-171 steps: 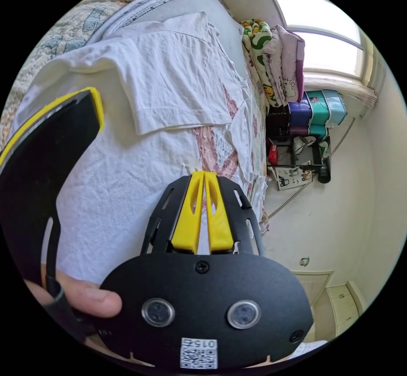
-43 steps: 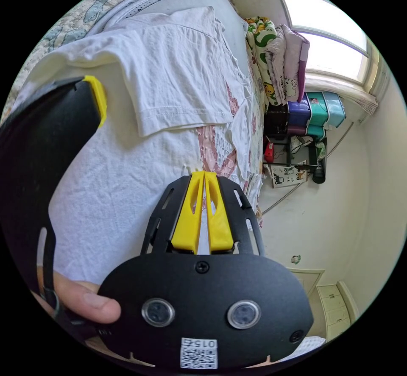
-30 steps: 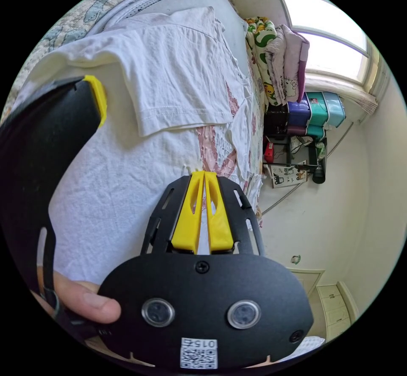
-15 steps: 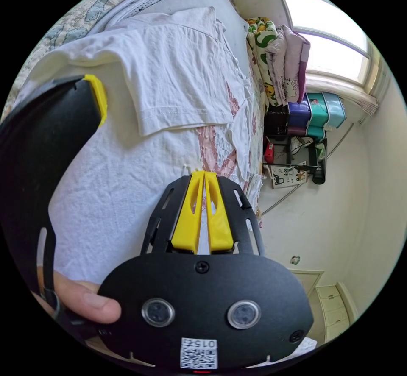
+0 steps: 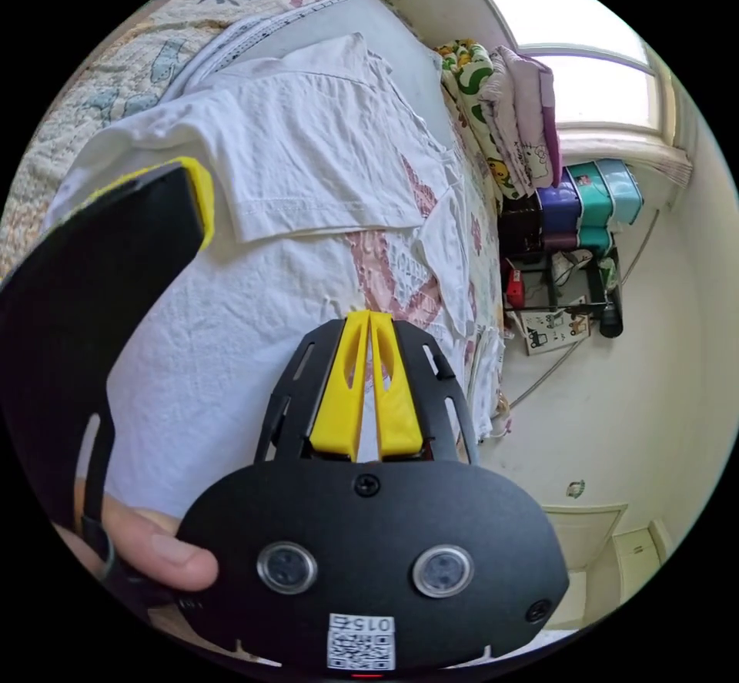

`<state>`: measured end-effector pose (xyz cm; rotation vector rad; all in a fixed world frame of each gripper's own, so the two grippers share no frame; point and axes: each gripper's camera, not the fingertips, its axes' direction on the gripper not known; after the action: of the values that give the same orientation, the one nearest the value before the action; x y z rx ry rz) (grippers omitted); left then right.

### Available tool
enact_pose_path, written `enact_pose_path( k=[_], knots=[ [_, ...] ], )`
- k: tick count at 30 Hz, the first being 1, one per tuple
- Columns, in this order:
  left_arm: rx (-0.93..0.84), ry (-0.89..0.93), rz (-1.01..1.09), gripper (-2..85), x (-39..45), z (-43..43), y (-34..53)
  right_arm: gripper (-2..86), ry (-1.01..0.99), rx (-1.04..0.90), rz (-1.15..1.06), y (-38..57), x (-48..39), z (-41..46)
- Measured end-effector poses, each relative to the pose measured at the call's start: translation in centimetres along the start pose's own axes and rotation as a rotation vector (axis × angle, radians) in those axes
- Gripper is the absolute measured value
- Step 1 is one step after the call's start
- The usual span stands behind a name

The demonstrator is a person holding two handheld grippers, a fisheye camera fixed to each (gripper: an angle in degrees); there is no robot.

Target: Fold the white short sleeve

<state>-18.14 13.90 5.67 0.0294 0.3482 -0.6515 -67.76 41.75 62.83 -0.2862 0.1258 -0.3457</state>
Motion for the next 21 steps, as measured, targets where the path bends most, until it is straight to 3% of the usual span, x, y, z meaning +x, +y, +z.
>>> enact_pose_path(
  k=[5,9,12,16,21],
  knots=[
    [0.075,-0.059,0.153,2.7,2.5,-1.2,0.0,-1.0,-0.356,0.153,0.122,0.1,8.7,-3.9],
    [-0.005,-0.042,0.108,6.4,1.7,0.4,-0.5,-0.9,-0.694,0.334,0.154,-1.5,17.8,-5.4],
    [-0.051,-0.060,0.070,8.3,1.2,1.6,-0.6,-0.7,-0.821,0.469,0.114,-4.1,21.7,-6.3],
    [-0.054,-0.073,0.082,8.6,1.4,2.2,-0.8,1.1,-0.893,0.425,0.123,-9.7,23.7,-6.9],
    [-0.095,-0.093,0.137,8.4,1.9,3.2,-1.7,9.3,-1.007,0.265,0.152,-18.6,23.5,-7.5]
  ],
)
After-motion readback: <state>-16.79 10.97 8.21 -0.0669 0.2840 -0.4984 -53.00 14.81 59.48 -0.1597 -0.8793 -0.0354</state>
